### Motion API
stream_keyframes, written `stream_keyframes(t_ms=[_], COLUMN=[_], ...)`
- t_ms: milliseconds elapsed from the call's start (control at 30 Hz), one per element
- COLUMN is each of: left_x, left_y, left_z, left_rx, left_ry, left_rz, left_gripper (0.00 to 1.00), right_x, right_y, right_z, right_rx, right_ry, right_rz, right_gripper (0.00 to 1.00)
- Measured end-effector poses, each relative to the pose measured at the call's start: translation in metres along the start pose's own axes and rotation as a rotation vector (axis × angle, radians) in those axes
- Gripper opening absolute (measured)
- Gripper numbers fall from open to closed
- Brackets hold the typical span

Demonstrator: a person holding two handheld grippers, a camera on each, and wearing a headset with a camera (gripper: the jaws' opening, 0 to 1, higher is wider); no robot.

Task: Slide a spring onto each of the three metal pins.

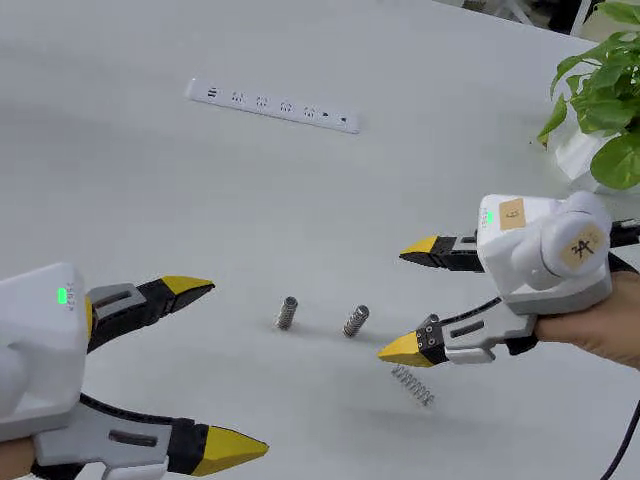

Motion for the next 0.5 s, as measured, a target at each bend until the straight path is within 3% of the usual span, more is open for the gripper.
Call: stream_keyframes(t_ms=[67, 367, 500], left_x=[-0.001, -0.008, -0.01], left_y=[-0.001, -0.006, -0.008], left_z=[-0.001, -0.007, -0.009], left_rx=[0.002, 0.019, 0.029], left_ry=[-0.009, -0.047, -0.066], left_rz=[0.007, 0.032, 0.053], left_gripper=[0.9, 0.89, 0.86], right_x=[0.004, 0.031, 0.042], right_y=[0.007, 0.033, 0.039], right_z=[0.003, 0.014, 0.021], right_rx=[0.017, 0.077, 0.094], right_ry=[-0.032, -0.119, -0.147], right_rz=[-0.045, -0.124, -0.132], right_gripper=[0.75, 0.84, 0.86])
Point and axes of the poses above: the centre of the closed fingertips' face, and the gripper's own axes: y roughly backward along the fingers, z roughly to its left, x roughly out of its underside, the point moved 7 cm from there along y, roughly backward along the fingers, and after that the axes turned 5 degrees about z, right-handed, at the moved point
